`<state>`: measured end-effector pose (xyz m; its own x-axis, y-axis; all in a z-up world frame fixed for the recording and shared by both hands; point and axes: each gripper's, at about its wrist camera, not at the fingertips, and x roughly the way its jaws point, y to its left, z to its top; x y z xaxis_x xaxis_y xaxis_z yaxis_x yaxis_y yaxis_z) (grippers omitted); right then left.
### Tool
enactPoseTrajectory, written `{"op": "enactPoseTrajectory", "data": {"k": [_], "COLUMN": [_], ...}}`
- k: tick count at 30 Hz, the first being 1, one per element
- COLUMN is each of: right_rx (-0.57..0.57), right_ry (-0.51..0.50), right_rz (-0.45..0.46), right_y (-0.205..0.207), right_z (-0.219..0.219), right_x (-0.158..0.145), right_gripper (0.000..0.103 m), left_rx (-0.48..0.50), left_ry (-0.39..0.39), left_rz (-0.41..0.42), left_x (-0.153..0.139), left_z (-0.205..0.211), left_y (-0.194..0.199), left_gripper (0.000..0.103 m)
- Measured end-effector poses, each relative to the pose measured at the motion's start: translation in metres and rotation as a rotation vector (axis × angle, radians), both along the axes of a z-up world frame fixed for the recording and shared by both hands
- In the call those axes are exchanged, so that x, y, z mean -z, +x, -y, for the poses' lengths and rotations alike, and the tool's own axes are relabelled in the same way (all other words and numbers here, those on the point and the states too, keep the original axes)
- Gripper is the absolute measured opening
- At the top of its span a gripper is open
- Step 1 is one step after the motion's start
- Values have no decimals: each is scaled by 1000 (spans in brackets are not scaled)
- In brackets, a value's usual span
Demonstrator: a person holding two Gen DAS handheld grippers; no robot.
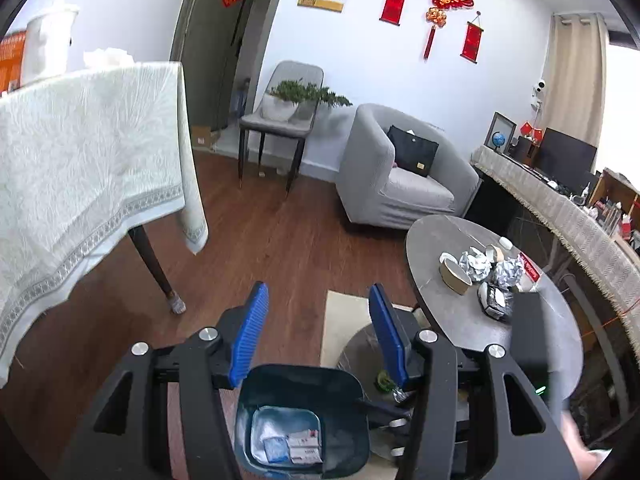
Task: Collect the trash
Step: 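Drop the wipe pack and box into the teal bin with both tools, then grasp the black snack bag with the left tool while the right tool grasps crumpled paper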
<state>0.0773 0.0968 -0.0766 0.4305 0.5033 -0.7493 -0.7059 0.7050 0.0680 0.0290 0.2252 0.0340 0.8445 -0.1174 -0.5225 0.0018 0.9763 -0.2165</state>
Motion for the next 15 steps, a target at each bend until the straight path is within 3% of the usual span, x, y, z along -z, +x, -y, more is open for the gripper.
{"op": "enactPoseTrajectory", "data": {"k": [4,10,15], "right_rx": [58,145,203], "right_ry": [46,77,91], "right_rz": [52,87,112], "right_y": [5,17,26], "right_z": [34,84,121], "right_x": [-26,-41,-50], "right_gripper": [50,54,61], "left_rx": [15,61,115], "left_ry": [-1,9,23], "left_rz": [8,-15,-25], "left_x": [0,9,16], "left_z": [19,51,83], "left_y": [7,22,30], "left_gripper": [55,57,66]}}
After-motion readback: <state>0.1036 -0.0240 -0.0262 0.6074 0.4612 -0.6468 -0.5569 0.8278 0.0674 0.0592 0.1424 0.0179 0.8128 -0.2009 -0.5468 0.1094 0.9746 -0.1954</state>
